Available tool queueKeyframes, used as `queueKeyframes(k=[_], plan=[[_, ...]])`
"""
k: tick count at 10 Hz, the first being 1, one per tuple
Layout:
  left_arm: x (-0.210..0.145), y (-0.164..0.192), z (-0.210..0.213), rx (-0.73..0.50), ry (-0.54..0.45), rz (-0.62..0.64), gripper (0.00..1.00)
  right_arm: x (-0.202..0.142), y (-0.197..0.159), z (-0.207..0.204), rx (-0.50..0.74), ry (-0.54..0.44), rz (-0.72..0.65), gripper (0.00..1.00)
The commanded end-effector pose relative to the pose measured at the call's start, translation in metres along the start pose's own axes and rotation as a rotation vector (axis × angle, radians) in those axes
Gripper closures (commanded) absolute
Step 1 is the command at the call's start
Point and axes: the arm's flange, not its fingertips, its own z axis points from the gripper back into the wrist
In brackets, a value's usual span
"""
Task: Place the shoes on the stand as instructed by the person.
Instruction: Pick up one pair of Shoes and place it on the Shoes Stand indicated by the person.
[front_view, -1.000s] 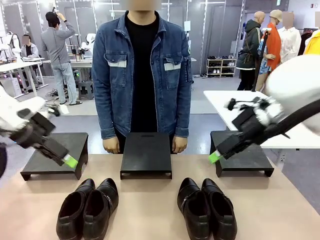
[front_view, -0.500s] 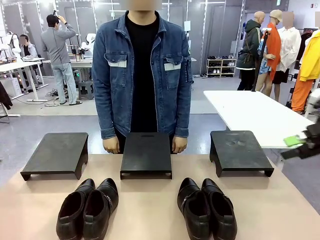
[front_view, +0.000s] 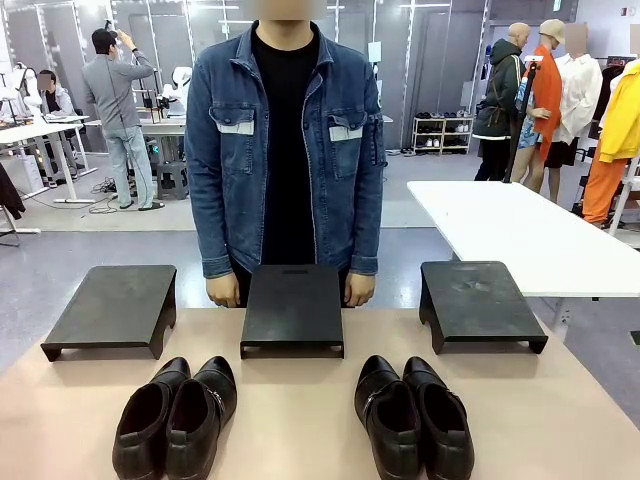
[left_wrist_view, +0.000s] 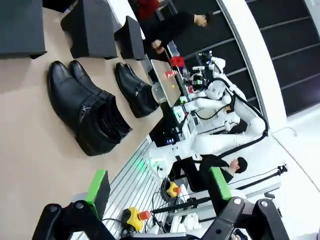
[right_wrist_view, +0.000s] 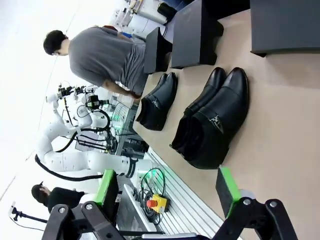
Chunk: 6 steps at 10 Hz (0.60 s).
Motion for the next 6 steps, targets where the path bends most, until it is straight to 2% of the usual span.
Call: queueKeyframes(k=[1,3,4,6], plan=[[0.013,-0.006,-0.005,-0.023,0.018,-0.055,0.00,0.003,0.010,-0.012,0.007,-0.019,0.026,0.00],[0.018,-0.011,-0.008,-0.020,0.010,-0.072,0.00,0.003,0.012,-0.015,-0.040,-0.006,0.021,0.00],[0.005,0.000,-0.006,-0.003,0.007,-0.021,0.00,0.004,0.005,-0.004,-0.005,-0.002,0.010,0.00],[0.005,0.000,-0.006,-0.003,0.007,-0.021,0.00,0.004,0.005,-0.004,-0.005,-0.002,0.010,0.00]])
